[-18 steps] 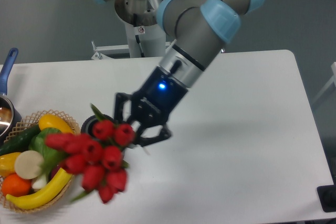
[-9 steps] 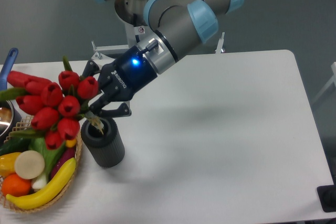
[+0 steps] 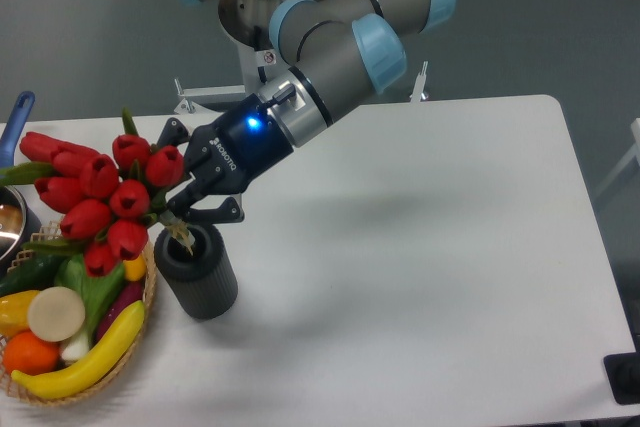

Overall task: Insert the flowers into the vase
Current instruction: 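Lower the tulip stems down into the black vase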

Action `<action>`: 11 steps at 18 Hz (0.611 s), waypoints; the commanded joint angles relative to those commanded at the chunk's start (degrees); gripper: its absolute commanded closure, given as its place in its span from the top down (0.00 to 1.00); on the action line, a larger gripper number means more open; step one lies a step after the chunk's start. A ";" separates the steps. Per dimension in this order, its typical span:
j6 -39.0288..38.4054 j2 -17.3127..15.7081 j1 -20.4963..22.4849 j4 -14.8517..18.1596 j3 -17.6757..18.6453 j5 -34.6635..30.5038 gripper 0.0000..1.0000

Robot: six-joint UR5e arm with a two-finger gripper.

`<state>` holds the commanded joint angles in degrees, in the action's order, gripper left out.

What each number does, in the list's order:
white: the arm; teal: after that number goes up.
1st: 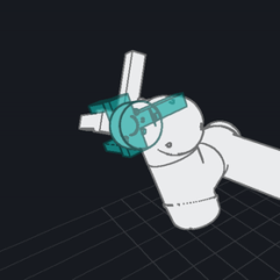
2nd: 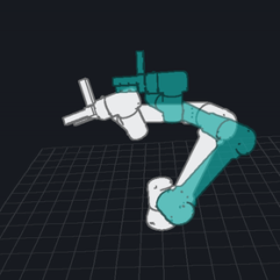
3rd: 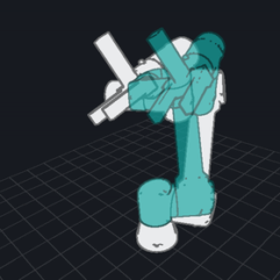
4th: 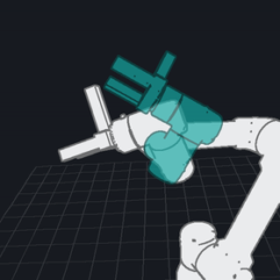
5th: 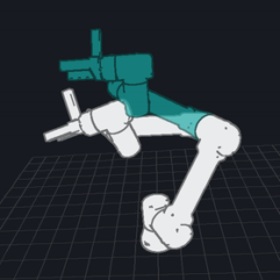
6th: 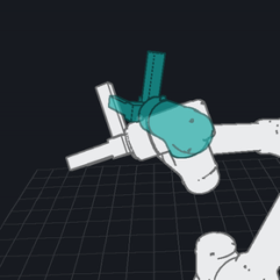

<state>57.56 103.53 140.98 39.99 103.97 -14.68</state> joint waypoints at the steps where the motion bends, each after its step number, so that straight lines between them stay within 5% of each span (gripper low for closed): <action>1: 1.05 0.61 0.09 0.00 0.44 0.00 0.03; 11: 7.82 3.95 0.00 0.09 3.96 -0.70 0.15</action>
<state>65.38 107.49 140.98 40.08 107.93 -15.38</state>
